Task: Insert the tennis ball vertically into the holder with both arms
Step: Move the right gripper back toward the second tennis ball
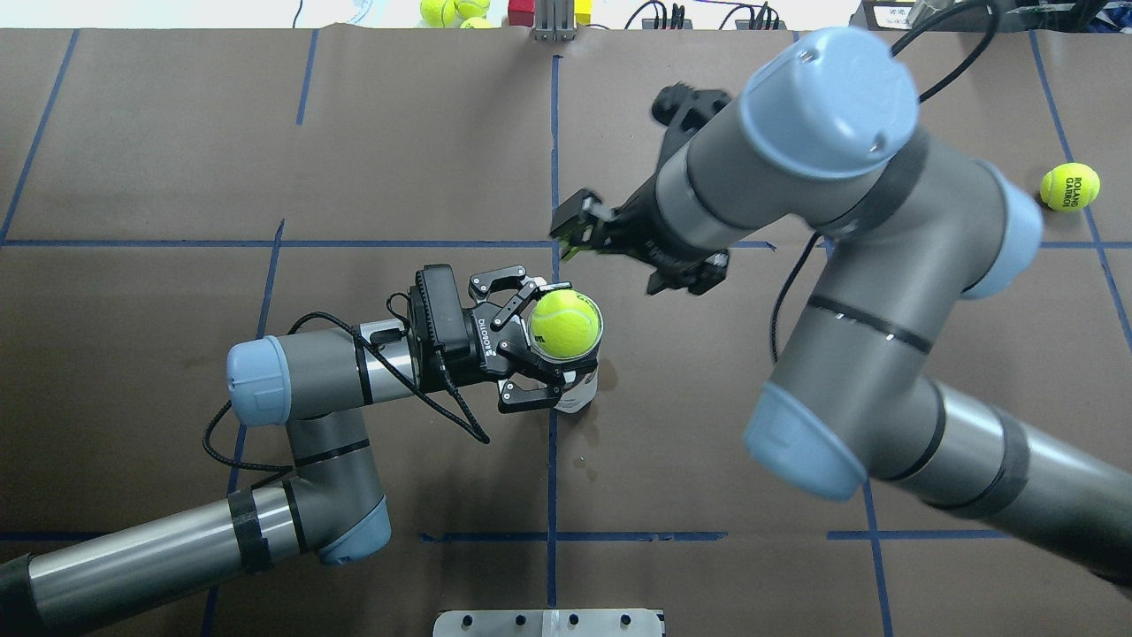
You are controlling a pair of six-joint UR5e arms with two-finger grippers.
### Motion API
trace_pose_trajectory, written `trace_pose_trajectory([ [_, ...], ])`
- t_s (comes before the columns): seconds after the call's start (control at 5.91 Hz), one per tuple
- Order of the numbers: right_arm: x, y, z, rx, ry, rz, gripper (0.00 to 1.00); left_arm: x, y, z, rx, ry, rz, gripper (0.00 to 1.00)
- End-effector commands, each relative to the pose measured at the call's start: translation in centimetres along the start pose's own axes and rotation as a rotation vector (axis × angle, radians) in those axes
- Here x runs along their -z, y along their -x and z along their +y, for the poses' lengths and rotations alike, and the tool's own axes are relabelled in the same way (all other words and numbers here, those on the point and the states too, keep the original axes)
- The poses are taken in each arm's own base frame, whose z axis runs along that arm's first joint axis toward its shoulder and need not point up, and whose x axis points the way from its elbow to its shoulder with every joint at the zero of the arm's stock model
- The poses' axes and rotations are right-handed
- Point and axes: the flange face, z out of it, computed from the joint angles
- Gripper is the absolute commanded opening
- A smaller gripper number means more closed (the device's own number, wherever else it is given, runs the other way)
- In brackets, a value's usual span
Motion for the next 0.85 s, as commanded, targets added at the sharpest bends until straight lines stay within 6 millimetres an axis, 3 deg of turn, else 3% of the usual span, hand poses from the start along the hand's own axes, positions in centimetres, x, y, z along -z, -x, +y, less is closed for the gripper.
trace_pose_trajectory([
  [0.0, 2.9, -6.8, -7.6, 0.011, -0.020, 0.050, 0.99, 0.3, 0.1, 0.4, 0.002, 0.007, -0.002, 1.00],
  [0.34, 3.5, -18.7, -15.0, 0.161, -0.020, 0.184, 0.99, 0.3, 0.1, 0.2, 0.003, 0.005, -0.001, 1.00],
  [0.68, 2.2, -29.0, -25.1, 0.260, -0.003, 0.334, 0.99, 0.5, 0.2, 0.4, 0.002, 0.007, -0.004, 1.00],
])
